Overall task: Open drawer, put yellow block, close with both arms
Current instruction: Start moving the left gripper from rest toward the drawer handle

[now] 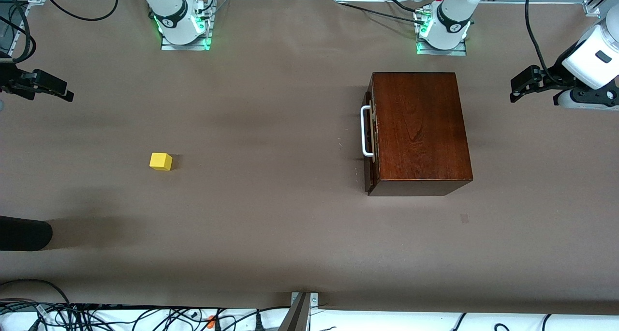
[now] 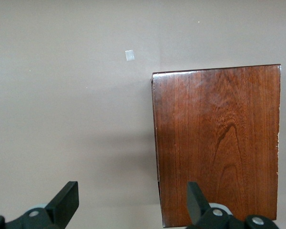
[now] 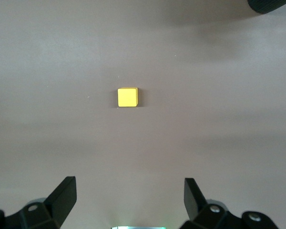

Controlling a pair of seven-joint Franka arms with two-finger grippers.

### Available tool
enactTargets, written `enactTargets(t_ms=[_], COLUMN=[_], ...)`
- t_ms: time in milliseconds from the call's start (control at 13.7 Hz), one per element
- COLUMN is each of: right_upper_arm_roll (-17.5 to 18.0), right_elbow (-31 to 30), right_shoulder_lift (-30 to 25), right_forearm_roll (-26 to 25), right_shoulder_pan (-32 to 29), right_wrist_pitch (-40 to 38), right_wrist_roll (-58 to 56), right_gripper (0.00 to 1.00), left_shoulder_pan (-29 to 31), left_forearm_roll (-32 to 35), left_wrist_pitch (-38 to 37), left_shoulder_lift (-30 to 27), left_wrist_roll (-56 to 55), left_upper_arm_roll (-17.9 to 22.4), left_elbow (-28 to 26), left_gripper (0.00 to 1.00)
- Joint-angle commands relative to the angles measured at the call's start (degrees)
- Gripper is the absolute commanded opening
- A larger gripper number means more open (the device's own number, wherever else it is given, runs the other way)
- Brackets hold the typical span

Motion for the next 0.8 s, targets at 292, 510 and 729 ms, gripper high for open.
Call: enactTargets(t_ms=[292,510,729], right_upper_arm_roll=[-0.44,-0.44,-0.44], right_elbow=[0.75,0.75,0.75], right_shoulder_lift=[-0.21,-0.21,-0.21], right_forearm_roll=[-0.19,-0.19,-0.19], right_shoulder_pan=[0.01,0.01,0.01], right_wrist_pitch=[-1.10,-1.10,-1.10], right_wrist_roll=[-0.88,-0.96,-0.96], right_gripper=[1.00,1.00,1.00], left_shoulder_pan=[-0.07,-0.52,-0.52], left_forearm_roll=[-1.94,-1.86,-1.77], left_wrist_pitch=[0.37,0.37,0.37], left_shoulder_lift=[0.64,0.90,1.52], left_wrist_roll=[-2.68,-11.11,-20.25], left_upper_arm_roll=[-0.52,-6.91,-14.73], left_elbow=[0.39,0.57,0.83], left_gripper=[1.00,1.00,1.00])
